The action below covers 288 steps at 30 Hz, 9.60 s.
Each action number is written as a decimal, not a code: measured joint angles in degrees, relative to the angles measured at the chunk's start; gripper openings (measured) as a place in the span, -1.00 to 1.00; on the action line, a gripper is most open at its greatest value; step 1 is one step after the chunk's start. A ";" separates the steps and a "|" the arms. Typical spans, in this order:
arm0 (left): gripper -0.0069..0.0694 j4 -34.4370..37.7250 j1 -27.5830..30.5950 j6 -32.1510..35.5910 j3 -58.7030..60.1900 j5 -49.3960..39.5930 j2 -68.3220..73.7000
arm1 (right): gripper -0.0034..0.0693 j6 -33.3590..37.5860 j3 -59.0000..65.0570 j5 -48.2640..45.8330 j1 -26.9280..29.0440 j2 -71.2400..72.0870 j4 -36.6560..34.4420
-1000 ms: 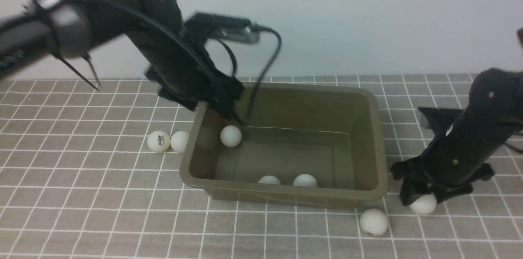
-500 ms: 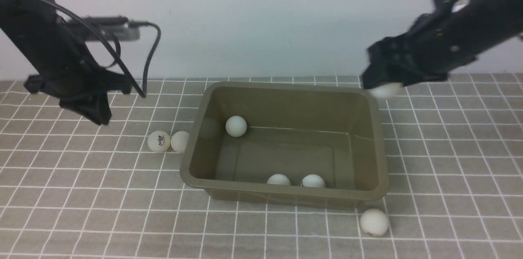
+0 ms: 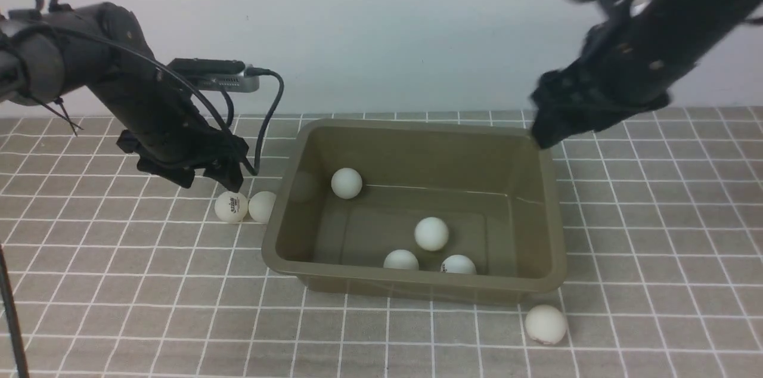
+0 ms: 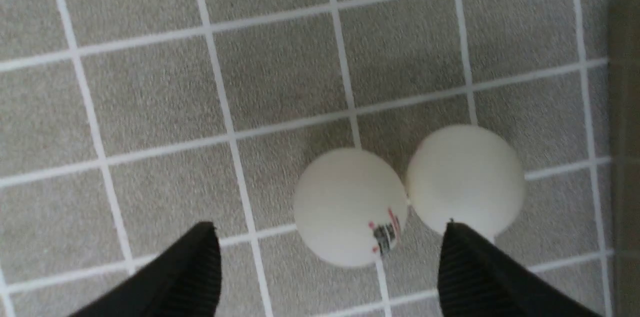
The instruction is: Put the table tennis balls into the box on the grey coffee tablecloth.
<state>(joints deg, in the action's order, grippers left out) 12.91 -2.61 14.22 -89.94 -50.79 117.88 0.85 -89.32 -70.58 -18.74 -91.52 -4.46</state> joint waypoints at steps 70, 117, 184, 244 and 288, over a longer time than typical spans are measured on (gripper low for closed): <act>-0.83 2.40 -0.79 -0.25 -11.03 -18.95 -2.47 | 0.28 -3.79 6.83 14.40 -5.28 -5.76 -3.13; 0.09 1.66 -9.87 -0.88 -8.46 -12.49 8.73 | -0.95 1.57 0.98 9.18 13.10 5.58 -6.29; -0.83 -13.23 -21.76 -8.95 -12.14 -8.68 -19.40 | -0.95 -2.79 19.60 22.04 13.10 35.60 -0.15; -0.83 -12.91 -5.52 -15.91 79.08 32.39 -105.59 | -0.95 -7.44 78.25 90.81 13.10 81.94 -6.39; -0.83 -12.56 0.74 -15.11 91.46 29.06 -118.51 | -0.95 8.59 80.37 77.01 13.73 84.40 -5.95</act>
<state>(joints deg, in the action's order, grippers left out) 0.35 -1.88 -0.89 1.51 -21.74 -0.63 9.44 -8.96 6.42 -5.01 -7.12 -10.41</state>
